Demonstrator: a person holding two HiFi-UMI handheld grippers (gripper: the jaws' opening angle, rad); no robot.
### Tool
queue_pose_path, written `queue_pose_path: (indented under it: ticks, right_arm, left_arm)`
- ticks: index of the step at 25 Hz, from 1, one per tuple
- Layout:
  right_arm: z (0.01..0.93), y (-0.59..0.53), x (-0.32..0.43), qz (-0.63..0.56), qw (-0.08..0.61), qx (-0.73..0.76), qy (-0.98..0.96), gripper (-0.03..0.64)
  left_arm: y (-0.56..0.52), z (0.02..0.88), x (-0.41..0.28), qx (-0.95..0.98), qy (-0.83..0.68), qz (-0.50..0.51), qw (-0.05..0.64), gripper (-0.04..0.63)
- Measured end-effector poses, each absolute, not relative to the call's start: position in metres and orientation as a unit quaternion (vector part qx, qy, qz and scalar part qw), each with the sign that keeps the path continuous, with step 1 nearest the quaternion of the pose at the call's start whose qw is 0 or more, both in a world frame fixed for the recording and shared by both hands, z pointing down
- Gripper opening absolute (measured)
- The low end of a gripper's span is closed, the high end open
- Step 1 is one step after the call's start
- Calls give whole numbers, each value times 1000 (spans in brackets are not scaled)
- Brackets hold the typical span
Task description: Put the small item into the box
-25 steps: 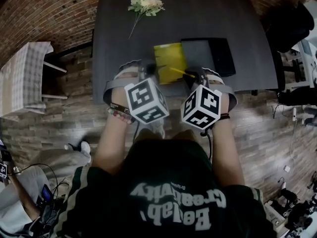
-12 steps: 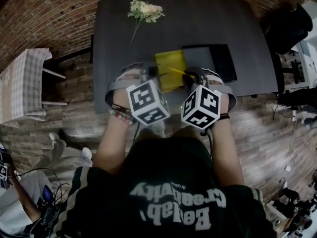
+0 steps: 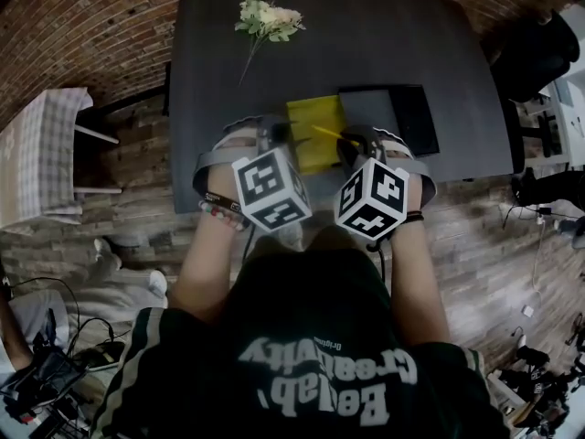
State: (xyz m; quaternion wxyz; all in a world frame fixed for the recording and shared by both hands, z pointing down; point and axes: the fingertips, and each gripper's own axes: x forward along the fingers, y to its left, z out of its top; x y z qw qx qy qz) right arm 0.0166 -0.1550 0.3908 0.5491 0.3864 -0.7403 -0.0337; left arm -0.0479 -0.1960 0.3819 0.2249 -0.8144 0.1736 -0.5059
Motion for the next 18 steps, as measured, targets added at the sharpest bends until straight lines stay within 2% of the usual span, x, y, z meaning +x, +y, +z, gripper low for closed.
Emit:
queue_pose_path:
  ticks: [18]
  right_arm:
    - [412, -187, 42, -31, 543, 343, -766, 51]
  left_arm:
    - [-217, 404, -22, -810, 180, -527, 185, 3]
